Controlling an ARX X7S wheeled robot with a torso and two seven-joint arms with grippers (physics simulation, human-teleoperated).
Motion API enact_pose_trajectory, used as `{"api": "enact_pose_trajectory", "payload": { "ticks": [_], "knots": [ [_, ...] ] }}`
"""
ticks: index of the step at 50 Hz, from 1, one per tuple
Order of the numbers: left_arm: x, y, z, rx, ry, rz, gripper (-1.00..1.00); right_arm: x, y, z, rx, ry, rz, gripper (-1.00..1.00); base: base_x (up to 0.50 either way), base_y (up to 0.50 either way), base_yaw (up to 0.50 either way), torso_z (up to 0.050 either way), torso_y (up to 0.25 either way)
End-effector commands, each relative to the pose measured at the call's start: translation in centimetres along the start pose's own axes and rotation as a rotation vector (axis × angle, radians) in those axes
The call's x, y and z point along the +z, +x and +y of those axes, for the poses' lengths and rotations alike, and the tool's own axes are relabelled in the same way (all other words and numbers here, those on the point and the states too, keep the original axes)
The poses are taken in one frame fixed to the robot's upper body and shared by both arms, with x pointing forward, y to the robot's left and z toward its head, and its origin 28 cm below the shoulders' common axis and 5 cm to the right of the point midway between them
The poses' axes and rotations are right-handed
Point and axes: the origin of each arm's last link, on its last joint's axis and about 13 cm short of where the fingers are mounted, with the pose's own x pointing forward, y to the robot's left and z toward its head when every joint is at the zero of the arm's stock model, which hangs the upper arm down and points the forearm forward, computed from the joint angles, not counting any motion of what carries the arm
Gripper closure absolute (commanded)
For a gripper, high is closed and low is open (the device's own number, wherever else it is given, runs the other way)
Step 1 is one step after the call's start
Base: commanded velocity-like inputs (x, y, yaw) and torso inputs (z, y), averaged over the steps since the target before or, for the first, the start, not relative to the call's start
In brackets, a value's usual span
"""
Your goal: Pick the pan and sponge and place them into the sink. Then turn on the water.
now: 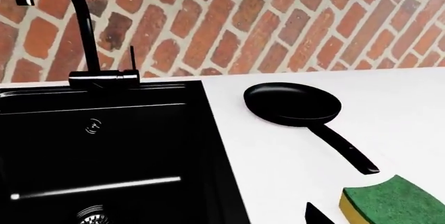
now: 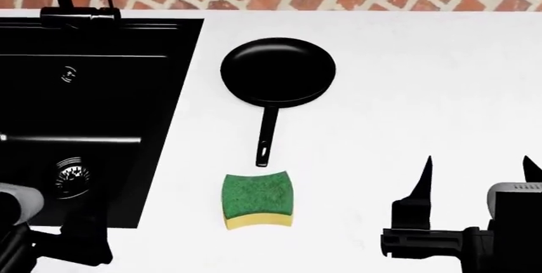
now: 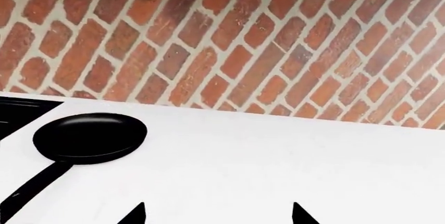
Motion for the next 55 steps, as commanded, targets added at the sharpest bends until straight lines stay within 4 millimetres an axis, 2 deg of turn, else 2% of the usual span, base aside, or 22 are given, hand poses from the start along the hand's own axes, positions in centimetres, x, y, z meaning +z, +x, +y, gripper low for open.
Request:
{"api": "enact_pose_trajectory", "payload": {
  "ticks": [1, 9, 13, 16, 19, 20, 25, 36, 39, 40, 46, 48, 55],
  "knots": [
    [0.2, 0.0, 0.5, -0.034, -0.008, 0.017, -1.00, -0.5, -0.4, -0.3, -0.002, 0.006, 0.021, -1.00, 0.36, 0.00, 0.00, 0.000, 0.000],
    [0.1, 0.3, 0.4, -0.036, -0.010, 0.021, -1.00, -0.4, -0.2, -0.2, 0.007, -0.014, 0.029, -1.00, 0.36, 0.00, 0.00, 0.000, 0.000],
    [0.7, 0.2, 0.5, -0.034, -0.009, 0.008, -1.00, -0.4, -0.3, -0.3, 0.007, -0.019, 0.030, -1.00, 0.37, 0.04, 0.00, 0.000, 0.000],
    [0.4, 0.4, 0.0, -0.039, -0.003, 0.015, -1.00, -0.6, -0.4, -0.3, 0.008, -0.036, 0.037, -1.00, 0.36, 0.01, 0.00, 0.000, 0.000],
    [0.3, -0.5, 1.1, -0.037, -0.008, 0.016, -1.00, -0.5, -0.4, -0.4, 0.000, -0.037, 0.034, -1.00, 0.36, 0.00, 0.00, 0.000, 0.000],
    [0.3, 0.2, 0.3, -0.037, -0.009, 0.016, -1.00, -0.5, -0.4, -0.4, 0.002, -0.037, 0.034, -1.00, 0.36, 0.00, 0.00, 0.000, 0.000],
    [0.3, 0.4, 0.0, -0.039, -0.012, 0.017, -1.00, -0.6, -0.4, -0.4, 0.002, -0.029, 0.035, -1.00, 0.36, 0.05, 0.00, 0.000, 0.000],
    [0.0, 0.0, 0.6, -0.042, -0.035, 0.033, -1.00, -0.4, -0.3, -0.4, 0.002, -0.025, 0.045, -1.00, 0.36, 0.05, 0.00, 0.000, 0.001],
    [-0.1, -0.5, 1.1, -0.050, -0.029, 0.030, -1.00, -0.4, -0.2, -0.4, 0.001, -0.025, 0.047, -1.00, 0.18, 0.02, 0.00, 0.000, 0.000],
    [0.0, 0.1, 0.3, -0.054, -0.029, 0.029, -1.00, -0.4, -0.2, -0.4, 0.003, -0.030, 0.045, -1.00, 0.12, 0.00, 0.00, 0.000, 0.000],
    [-0.3, 0.4, 0.0, -0.057, -0.030, 0.035, -1.00, -0.3, -0.2, -0.4, 0.004, -0.035, 0.043, -1.00, 0.13, 0.00, 0.00, 0.000, 0.000],
    [-0.2, -0.2, 0.7, -0.056, -0.029, 0.034, -1.00, -0.5, -0.2, -0.3, 0.006, -0.038, 0.047, -1.00, 0.14, 0.00, 0.00, 0.000, 0.000],
    [-0.4, -0.4, 0.8, -0.063, -0.030, 0.037, -1.00, -0.6, -0.3, -0.4, 0.001, -0.038, 0.053, -1.00, 0.14, 0.00, 0.00, 0.000, 0.000]
  ]
}}
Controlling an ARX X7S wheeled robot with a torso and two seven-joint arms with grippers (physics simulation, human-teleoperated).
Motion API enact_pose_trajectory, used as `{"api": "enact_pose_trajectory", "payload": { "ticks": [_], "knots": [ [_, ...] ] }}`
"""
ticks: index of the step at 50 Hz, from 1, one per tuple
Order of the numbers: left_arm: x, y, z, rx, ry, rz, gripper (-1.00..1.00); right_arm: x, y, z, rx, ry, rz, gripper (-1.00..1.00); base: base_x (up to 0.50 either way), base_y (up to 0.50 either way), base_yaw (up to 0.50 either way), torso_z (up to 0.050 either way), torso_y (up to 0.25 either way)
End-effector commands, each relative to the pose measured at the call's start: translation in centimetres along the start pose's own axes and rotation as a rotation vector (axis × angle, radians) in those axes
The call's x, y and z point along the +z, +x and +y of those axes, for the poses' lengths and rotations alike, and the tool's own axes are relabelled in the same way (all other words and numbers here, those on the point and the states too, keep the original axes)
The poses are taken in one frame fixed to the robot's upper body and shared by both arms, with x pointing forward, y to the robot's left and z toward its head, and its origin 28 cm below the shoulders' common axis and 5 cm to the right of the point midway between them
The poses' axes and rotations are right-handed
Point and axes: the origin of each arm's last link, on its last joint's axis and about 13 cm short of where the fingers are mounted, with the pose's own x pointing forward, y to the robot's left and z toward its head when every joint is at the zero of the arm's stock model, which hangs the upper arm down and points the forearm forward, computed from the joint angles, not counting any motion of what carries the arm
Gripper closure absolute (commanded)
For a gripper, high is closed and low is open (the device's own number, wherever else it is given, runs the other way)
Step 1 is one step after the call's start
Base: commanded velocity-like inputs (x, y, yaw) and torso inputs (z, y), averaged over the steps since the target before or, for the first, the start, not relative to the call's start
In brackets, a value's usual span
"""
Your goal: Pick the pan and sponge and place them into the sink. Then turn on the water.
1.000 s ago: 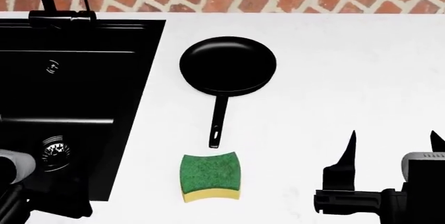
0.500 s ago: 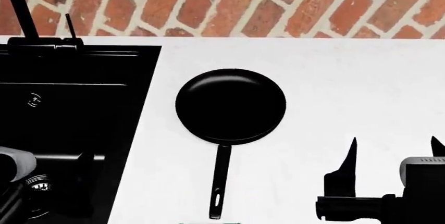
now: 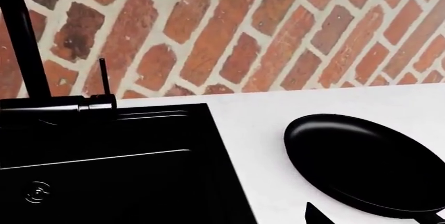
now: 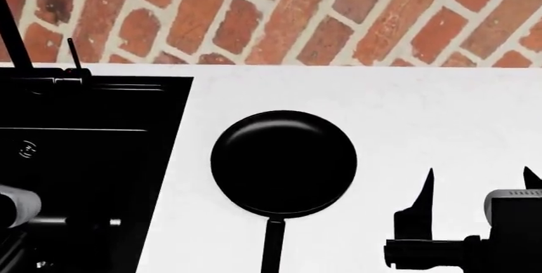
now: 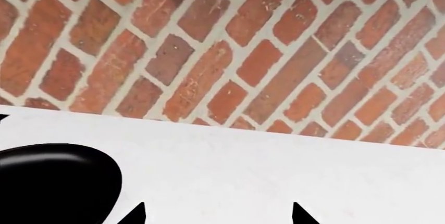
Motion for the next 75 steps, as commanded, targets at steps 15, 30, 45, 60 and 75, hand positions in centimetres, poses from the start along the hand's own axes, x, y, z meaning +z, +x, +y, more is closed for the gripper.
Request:
{"api": "enact_pose_trajectory", "payload": {
  "ticks": [15, 30, 45, 60, 75],
  "knots": [
    [1.1, -1.8, -0.4, -0.268, 0.018, -0.032, -1.00, -0.4, 0.2, 0.0, -0.010, 0.013, 0.046, -1.00, 0.03, 0.00, 0.00, 0.000, 0.000],
    [2.4, -3.6, -4.5, -0.598, 0.092, 0.007, -1.00, -0.9, 0.2, 0.2, 0.007, 0.015, 0.071, -1.00, 0.00, 0.00, 0.00, 0.000, 0.000],
    [3.5, -5.0, -7.1, -0.805, 0.193, 0.061, -1.00, -1.1, 0.3, 0.7, 0.024, 0.012, 0.091, -1.00, 0.00, 0.00, 0.00, 0.000, 0.000],
    [1.6, -5.2, -7.7, -0.908, 0.241, 0.193, -1.00, -1.4, 0.1, 0.7, 0.026, 0.016, 0.103, -1.00, 0.00, 0.00, 0.00, 0.000, 0.000],
    [0.7, -4.3, -7.2, -0.900, 0.268, 0.277, -1.00, -1.9, 0.2, 0.9, 0.032, 0.025, 0.114, -1.00, 0.00, 0.00, 0.00, 0.000, 0.000]
  ]
}}
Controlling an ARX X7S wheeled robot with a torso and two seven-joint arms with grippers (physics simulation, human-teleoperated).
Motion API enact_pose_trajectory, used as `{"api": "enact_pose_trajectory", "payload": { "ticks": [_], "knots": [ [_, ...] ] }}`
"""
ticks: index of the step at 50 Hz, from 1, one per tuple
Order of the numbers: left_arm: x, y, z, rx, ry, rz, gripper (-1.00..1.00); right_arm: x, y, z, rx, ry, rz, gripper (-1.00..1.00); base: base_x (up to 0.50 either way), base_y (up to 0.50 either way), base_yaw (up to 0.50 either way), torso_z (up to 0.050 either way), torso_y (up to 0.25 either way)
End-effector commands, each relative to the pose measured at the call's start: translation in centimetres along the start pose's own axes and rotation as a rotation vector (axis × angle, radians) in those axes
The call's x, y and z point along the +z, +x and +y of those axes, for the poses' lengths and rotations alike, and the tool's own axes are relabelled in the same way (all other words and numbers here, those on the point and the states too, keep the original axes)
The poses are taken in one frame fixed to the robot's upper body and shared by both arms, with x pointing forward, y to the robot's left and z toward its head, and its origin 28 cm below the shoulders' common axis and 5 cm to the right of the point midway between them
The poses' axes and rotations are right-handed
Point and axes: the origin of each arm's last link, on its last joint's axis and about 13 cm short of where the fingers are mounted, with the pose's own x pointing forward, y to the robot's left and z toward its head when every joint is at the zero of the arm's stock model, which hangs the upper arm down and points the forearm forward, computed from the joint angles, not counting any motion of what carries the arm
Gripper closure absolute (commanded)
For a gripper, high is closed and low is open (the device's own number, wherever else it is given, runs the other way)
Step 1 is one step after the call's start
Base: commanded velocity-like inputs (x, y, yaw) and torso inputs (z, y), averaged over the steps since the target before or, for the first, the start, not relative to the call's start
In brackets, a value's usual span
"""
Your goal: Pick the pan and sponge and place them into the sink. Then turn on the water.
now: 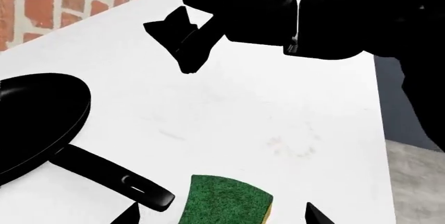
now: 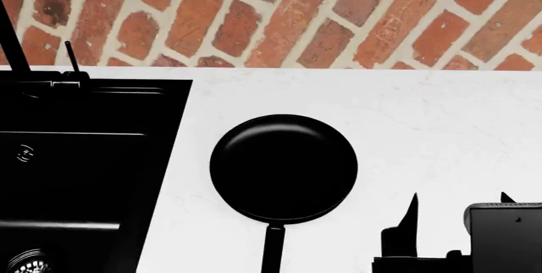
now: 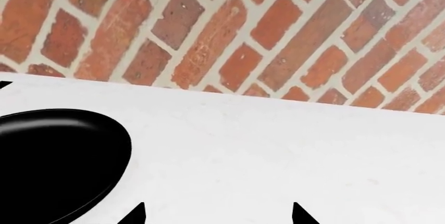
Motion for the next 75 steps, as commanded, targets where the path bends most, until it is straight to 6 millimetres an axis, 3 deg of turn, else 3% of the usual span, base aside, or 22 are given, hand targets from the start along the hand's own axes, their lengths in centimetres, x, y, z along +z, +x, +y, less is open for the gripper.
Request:
{"api": "enact_pose_trajectory", "payload": {
  "ticks": [1, 33, 64, 65, 75],
  "knots": [
    [-0.6, 0.6, 0.5, -0.016, -0.004, 0.060, -1.00, -0.2, 0.0, 0.1, 0.004, 0.004, 0.007, -1.00, 0.00, 0.00, 0.00, 0.000, 0.000],
    [-1.5, 2.2, 3.3, -0.058, 0.060, 0.205, -1.00, -0.7, 0.1, 0.3, 0.017, 0.013, 0.020, -1.00, 0.00, 0.00, 0.00, 0.000, 0.000],
    [-2.6, 3.0, 2.5, -0.136, 0.056, 0.261, -1.00, -1.1, -0.2, 0.4, 0.015, 0.021, 0.027, -1.00, 0.00, 0.00, 0.00, 0.000, 0.000],
    [-2.7, 3.0, 2.5, -0.135, 0.052, 0.257, 1.00, -1.2, -0.2, 0.4, 0.014, 0.021, 0.028, -1.00, 0.00, 0.00, 0.00, 0.000, 0.000],
    [-2.5, 2.9, 2.1, -0.146, 0.100, 0.230, 1.00, -1.1, -0.2, 0.4, 0.010, 0.024, 0.025, -1.00, 0.00, 0.00, 0.00, 0.000, 0.000]
  ]
}}
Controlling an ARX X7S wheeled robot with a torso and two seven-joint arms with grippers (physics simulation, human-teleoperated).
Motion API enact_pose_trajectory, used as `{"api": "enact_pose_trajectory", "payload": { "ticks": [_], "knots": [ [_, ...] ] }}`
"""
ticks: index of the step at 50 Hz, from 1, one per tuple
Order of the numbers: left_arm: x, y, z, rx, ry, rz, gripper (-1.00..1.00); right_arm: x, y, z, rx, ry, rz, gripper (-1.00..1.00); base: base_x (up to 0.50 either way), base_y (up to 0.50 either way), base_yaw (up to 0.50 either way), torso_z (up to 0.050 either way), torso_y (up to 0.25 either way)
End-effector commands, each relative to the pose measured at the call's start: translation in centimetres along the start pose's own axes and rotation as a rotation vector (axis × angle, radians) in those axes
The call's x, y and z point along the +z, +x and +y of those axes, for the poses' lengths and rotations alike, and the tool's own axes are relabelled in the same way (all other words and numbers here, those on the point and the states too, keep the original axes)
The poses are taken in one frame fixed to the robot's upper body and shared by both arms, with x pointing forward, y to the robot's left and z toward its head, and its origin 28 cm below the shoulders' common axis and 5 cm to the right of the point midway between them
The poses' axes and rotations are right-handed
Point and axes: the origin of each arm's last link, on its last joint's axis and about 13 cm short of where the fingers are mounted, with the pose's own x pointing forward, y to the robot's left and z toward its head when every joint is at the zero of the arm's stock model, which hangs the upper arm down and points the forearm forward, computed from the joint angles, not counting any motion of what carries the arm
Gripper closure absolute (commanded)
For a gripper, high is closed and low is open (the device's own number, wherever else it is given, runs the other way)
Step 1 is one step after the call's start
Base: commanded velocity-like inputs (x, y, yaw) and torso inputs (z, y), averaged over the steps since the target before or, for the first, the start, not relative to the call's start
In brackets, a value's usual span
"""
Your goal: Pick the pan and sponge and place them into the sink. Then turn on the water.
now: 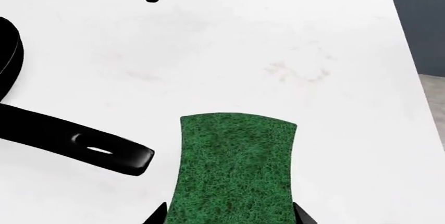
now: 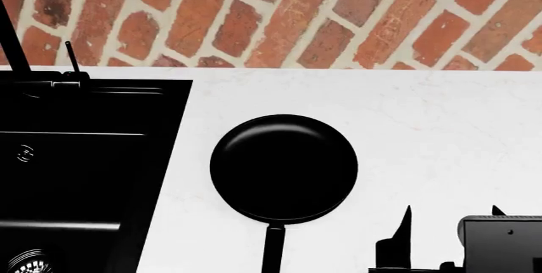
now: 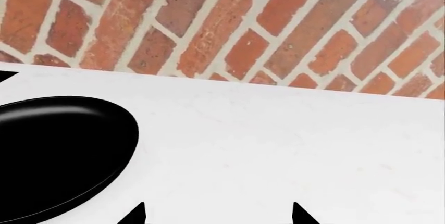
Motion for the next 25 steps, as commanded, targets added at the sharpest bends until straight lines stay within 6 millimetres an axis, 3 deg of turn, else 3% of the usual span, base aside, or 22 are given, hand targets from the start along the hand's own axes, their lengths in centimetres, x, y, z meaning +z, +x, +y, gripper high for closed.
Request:
{"api": "enact_pose_trajectory", "payload": {
  "ticks": [1, 12, 25],
  "knots": [
    [-0.5, 0.3, -0.7, -0.026, 0.021, 0.013, 1.00, 0.0, 0.0, 0.0, -0.004, 0.003, -0.001, -1.00, 0.00, 0.00, 0.00, 0.000, 0.000],
    [0.1, -0.7, -0.8, 0.033, 0.036, -0.045, 1.00, 0.0, 0.3, -0.4, -0.062, -0.018, 0.030, -1.00, 0.00, 0.00, 0.00, 0.000, 0.000],
    [3.3, -5.0, -0.3, 0.179, 0.063, -0.207, 1.00, 0.7, 1.0, -0.5, -0.117, -0.069, 0.149, -1.00, 0.00, 0.00, 0.00, 0.000, 0.000]
  ]
}}
